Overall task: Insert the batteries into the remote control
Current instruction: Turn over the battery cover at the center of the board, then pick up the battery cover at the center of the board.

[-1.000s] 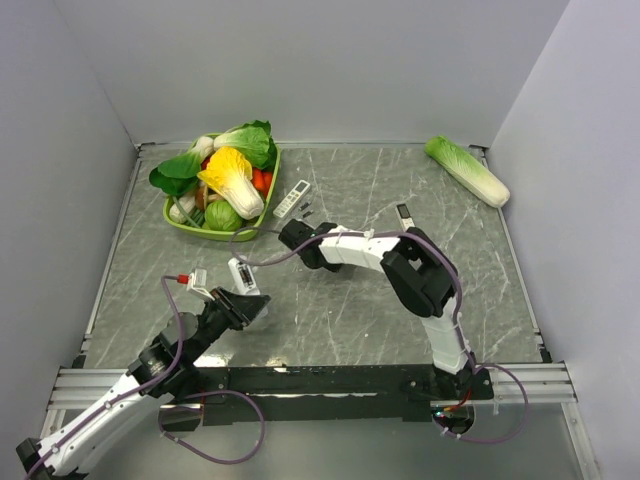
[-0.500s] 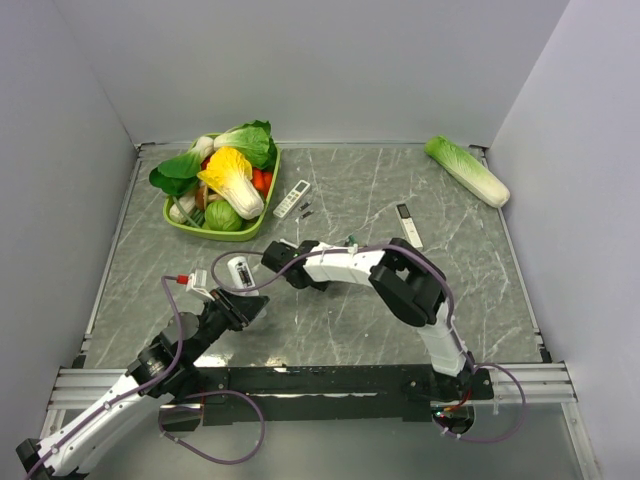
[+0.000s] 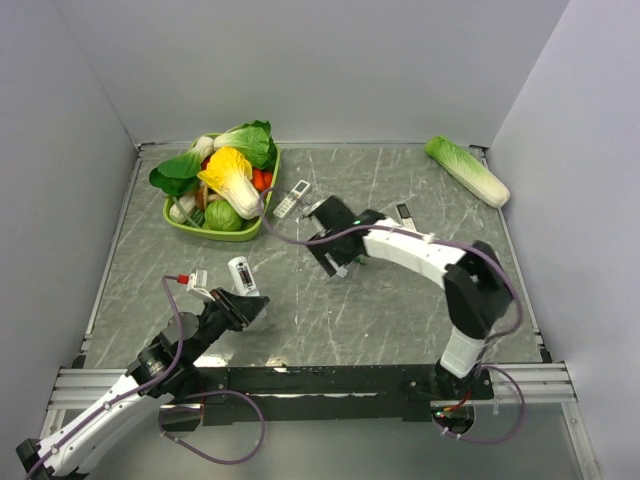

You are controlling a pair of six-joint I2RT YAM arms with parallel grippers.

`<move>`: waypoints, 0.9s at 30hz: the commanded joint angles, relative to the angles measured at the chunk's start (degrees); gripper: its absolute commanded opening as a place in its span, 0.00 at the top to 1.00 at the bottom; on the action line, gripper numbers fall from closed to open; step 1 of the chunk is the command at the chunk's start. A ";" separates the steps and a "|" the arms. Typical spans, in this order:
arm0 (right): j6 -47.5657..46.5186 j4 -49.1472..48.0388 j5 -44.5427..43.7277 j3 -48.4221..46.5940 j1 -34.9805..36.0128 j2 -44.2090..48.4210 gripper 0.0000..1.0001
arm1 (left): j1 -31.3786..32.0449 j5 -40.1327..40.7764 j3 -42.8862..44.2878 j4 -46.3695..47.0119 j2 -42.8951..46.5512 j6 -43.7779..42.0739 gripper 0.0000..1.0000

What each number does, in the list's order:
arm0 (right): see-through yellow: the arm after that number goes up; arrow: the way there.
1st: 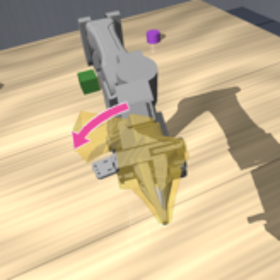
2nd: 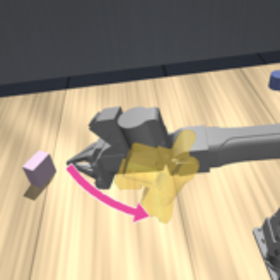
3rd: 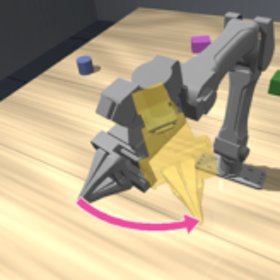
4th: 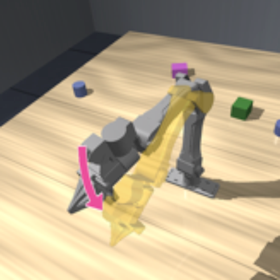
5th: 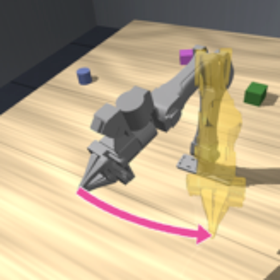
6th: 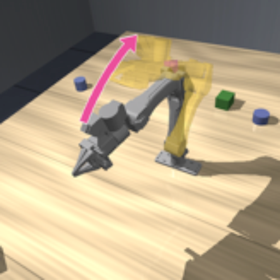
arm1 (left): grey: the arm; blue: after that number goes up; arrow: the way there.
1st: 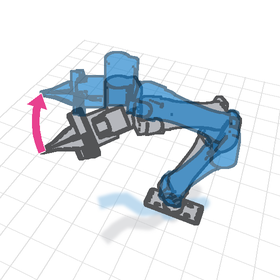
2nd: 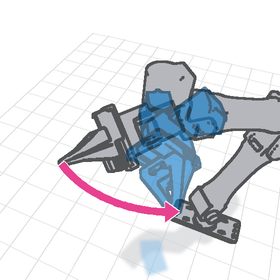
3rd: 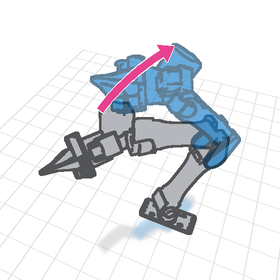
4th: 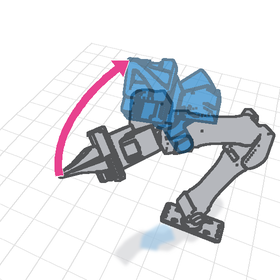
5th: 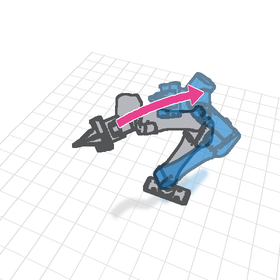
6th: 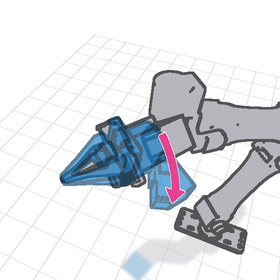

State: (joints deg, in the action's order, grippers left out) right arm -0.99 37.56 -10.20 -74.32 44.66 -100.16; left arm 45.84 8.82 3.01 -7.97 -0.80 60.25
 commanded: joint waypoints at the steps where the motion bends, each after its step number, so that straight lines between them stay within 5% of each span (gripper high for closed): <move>1: 0.91 -8.19 8.44 4.88 -3.79 10.32 0.00 | 0.12 -1.52 0.51 4.27 2.38 -1.98 0.99; 10: -2.25 -17.08 14.76 9.55 -5.90 14.30 0.00 | 0.12 -3.11 -0.54 9.28 -1.83 -3.91 0.99; 19: -6.12 -0.48 20.04 -7.39 -7.22 -1.33 0.19 | 0.12 -4.16 -0.90 13.24 -6.32 -6.19 0.99; 27: -8.67 5.94 19.25 -13.39 -6.87 -7.94 0.29 | 0.12 -5.21 -1.95 16.57 -8.43 -7.08 0.99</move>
State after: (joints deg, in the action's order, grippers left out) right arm -7.44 38.30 8.45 -84.03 37.85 -105.95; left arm 45.84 5.10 2.79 2.31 -8.45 54.68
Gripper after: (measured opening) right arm 0.723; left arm 0.286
